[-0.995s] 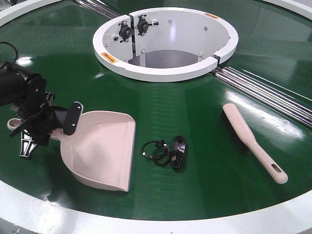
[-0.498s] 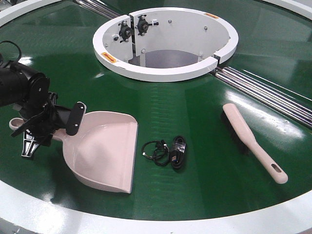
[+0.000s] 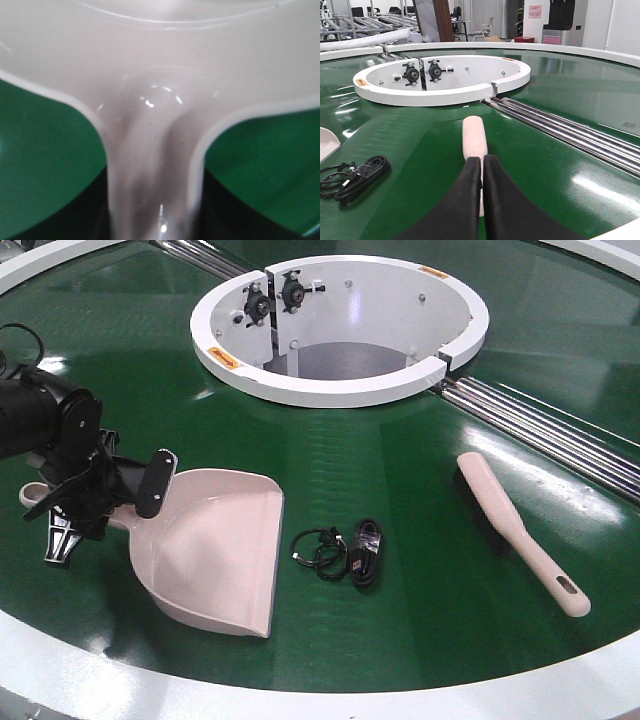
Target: Clean and inspect green conveyor with broom and dustpan
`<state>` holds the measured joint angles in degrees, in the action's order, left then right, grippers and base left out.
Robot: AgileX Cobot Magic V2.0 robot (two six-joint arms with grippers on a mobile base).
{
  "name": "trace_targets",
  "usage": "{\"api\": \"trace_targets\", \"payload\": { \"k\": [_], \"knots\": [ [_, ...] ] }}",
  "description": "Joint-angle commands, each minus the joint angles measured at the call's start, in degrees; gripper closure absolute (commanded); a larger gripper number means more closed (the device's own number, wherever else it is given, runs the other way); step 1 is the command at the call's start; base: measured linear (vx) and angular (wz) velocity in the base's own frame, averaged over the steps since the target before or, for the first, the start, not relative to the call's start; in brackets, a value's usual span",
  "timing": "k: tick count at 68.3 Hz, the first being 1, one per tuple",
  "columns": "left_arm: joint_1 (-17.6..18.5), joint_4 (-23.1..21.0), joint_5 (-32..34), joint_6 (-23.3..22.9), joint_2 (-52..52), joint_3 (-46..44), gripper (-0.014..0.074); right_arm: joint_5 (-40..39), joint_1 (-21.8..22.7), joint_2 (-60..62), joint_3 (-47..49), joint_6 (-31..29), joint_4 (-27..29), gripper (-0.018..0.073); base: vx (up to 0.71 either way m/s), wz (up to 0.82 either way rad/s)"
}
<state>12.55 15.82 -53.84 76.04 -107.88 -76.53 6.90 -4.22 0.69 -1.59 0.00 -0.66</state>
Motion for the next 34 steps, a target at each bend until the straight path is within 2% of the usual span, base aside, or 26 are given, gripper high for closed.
{"api": "trace_targets", "payload": {
  "k": [1,34],
  "knots": [
    [0.86,-0.22,-1.12,1.75,3.05,-1.22,0.0602,-4.45,0.12,0.56,-0.19,0.0,-0.35,0.0568,0.0,0.0],
    [0.86,-0.22,-1.12,1.75,3.05,-1.22,0.0602,-4.45,0.12,0.56,-0.19,0.0,-0.35,0.0568,0.0,0.0]
  ]
}}
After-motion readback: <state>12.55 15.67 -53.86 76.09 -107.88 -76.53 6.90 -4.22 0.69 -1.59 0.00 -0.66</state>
